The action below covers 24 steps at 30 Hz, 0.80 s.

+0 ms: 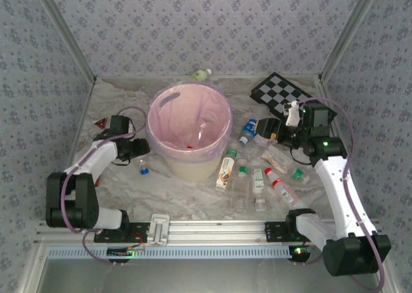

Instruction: Put the plastic bottles in the bin

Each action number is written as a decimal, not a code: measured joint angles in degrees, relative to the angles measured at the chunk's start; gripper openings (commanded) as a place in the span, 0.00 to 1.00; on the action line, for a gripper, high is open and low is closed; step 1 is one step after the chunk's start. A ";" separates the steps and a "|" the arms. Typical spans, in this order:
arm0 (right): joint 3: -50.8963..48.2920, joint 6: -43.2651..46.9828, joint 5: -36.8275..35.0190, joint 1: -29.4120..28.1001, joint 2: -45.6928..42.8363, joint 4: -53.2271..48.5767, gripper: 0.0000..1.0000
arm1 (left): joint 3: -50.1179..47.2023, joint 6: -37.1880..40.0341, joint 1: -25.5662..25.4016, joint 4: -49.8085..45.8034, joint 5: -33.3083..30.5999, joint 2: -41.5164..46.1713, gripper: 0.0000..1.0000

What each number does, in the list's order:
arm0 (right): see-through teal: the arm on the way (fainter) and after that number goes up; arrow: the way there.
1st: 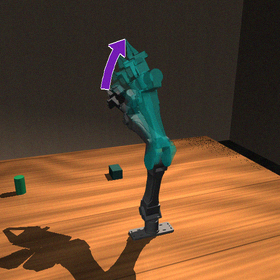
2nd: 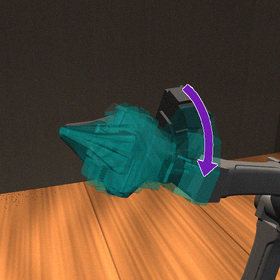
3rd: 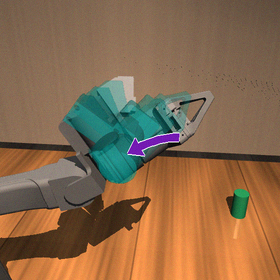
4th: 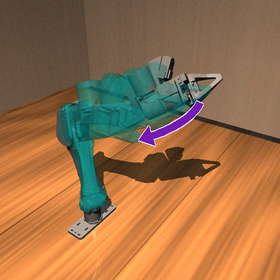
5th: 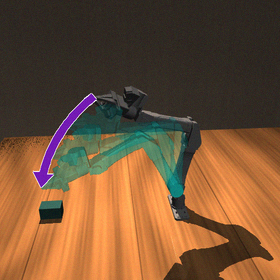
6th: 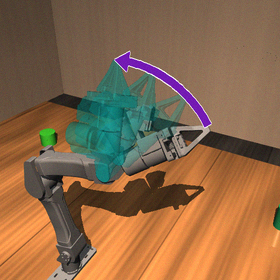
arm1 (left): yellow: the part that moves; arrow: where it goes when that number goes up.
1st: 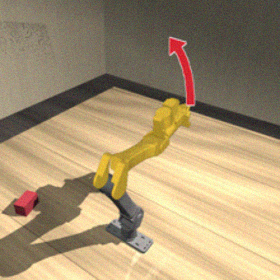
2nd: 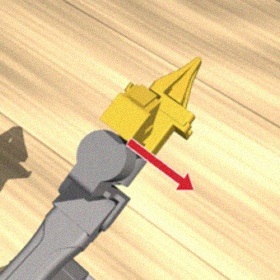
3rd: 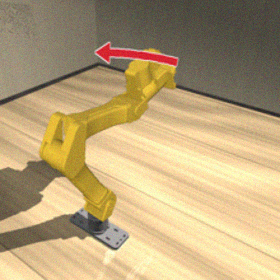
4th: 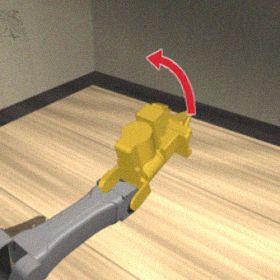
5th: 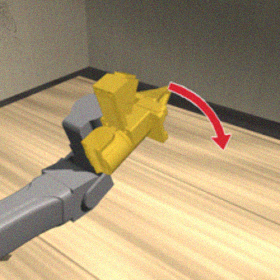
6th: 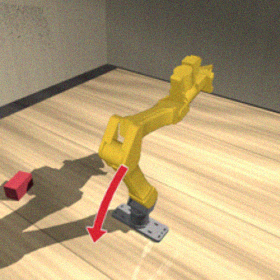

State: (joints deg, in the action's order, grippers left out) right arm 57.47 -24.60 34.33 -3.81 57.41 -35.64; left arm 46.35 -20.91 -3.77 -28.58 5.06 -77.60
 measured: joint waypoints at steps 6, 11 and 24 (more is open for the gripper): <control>-0.59 0.02 -0.02 1.70 0.00 -0.07 0.84 | 6.86 0.79 0.00 -6.62 -3.58 10.12 0.52; -1.46 0.02 -0.02 2.47 0.00 -0.07 0.84 | 16.65 2.45 0.00 -13.99 -5.77 16.24 0.49; -1.99 -0.02 -0.04 3.10 -0.11 -0.02 0.84 | 45.24 2.67 -9.62 -18.80 7.96 17.09 0.24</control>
State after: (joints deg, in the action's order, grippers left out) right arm 55.48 -24.62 34.28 -0.71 57.30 -35.66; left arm 91.59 -18.24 -13.39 -47.37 13.02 -60.51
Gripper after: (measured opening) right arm 0.836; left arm 0.465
